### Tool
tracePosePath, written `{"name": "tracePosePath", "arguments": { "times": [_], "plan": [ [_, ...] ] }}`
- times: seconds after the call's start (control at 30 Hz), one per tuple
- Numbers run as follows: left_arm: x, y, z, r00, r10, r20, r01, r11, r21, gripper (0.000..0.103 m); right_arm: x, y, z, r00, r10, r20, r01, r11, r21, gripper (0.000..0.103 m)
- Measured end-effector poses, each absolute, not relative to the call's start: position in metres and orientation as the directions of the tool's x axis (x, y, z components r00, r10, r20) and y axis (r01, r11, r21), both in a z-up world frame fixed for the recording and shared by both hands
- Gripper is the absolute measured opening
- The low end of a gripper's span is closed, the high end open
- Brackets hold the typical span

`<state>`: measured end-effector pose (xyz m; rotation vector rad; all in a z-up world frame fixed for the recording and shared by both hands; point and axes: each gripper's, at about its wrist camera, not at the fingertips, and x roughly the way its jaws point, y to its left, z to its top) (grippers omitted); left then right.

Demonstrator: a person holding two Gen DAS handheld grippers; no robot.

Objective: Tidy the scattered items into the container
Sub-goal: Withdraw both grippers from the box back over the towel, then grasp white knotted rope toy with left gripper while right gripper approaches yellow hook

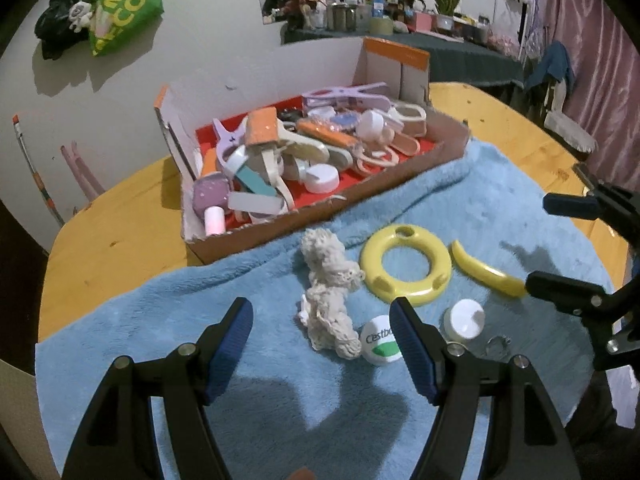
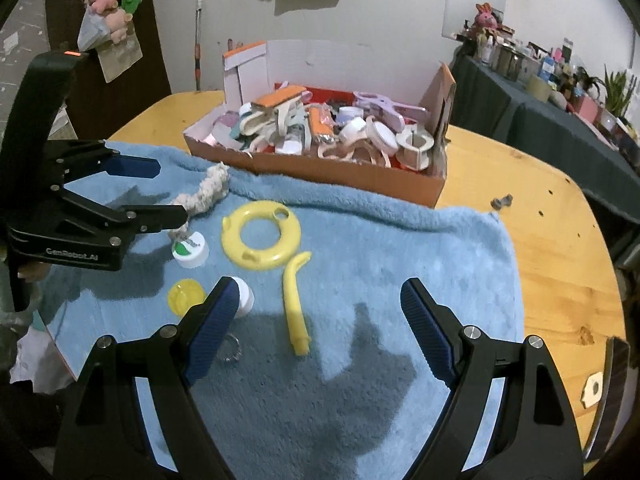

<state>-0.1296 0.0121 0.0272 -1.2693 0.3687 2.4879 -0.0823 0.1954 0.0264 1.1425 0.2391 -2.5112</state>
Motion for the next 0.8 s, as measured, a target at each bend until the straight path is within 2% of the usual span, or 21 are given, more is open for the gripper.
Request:
{"name": "tracePosePath", "arguments": {
  "times": [0.53, 0.67, 0.8],
  "plan": [
    [-0.152, -0.007, 0.010, -0.555, 0.069, -0.829, -0.331, -0.932, 0.144, 0.073, -0.081, 0.203, 0.023, -0.584, -0.281, -0.761, 0.392, -0.919, 0.038, 0.083],
    [-0.153, -0.008, 0.012, -0.542, 0.105, -0.834, -0.343, -0.934, 0.105, 0.073, -0.081, 0.203, 0.023, -0.581, -0.286, -0.762, 0.393, -0.919, 0.046, 0.083],
    [-0.153, 0.005, 0.009, -0.538, 0.108, -0.836, -0.373, -0.920, 0.122, 0.073, -0.083, 0.203, 0.022, -0.575, -0.296, -0.763, 0.397, -0.916, 0.056, 0.083]
  ]
}}
